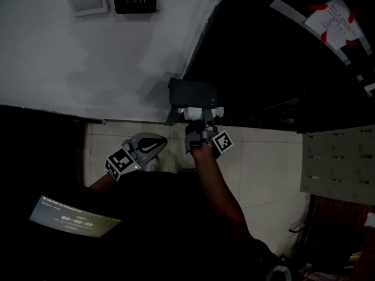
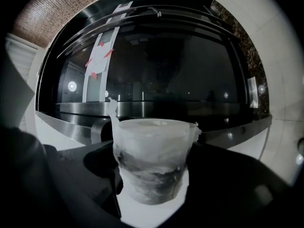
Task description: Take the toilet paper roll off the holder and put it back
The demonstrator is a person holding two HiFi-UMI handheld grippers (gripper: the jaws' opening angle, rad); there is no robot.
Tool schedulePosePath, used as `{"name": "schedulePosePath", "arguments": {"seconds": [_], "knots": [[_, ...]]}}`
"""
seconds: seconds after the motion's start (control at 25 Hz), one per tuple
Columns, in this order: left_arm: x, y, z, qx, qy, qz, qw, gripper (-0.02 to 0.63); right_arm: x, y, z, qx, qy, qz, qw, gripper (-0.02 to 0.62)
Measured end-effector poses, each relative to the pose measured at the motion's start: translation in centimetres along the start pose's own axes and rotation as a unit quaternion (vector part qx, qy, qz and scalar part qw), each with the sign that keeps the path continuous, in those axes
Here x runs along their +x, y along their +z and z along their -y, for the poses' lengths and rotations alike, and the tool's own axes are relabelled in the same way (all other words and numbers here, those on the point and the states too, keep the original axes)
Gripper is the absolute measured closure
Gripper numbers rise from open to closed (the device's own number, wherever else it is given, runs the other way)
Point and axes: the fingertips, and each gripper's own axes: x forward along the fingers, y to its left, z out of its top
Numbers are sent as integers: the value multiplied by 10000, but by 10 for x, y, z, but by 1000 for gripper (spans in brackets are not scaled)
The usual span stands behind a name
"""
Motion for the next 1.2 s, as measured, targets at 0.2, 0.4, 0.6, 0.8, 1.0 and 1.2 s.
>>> {"name": "schedulePosePath", "arguments": {"seconds": [0.2, 0.4, 0.6, 0.8, 1.0, 1.2], "knots": [[-2, 0, -2, -24, 15, 11, 10000, 603, 5, -25, 1, 12, -49, -104, 9999, 173], [-2, 1, -3, -9, 24, 41, 10000, 603, 9, -44, 2, 122, 4, -135, 9998, 173], [-6, 1, -8, -28, 11, 50, 10000, 603, 10, -50, 2, 35, 182, -222, 9996, 172], [-4, 3, -7, -19, -36, 74, 10000, 603, 3, -52, -2, -89, 412, -452, 9981, 164], [-4, 1, -6, -3, -66, 68, 10000, 603, -10, -51, -5, 15, 507, -485, 9975, 164], [-1, 4, -3, 6, -111, 108, 9999, 603, -38, -55, -10, -124, 487, -685, 9964, 164]]}}
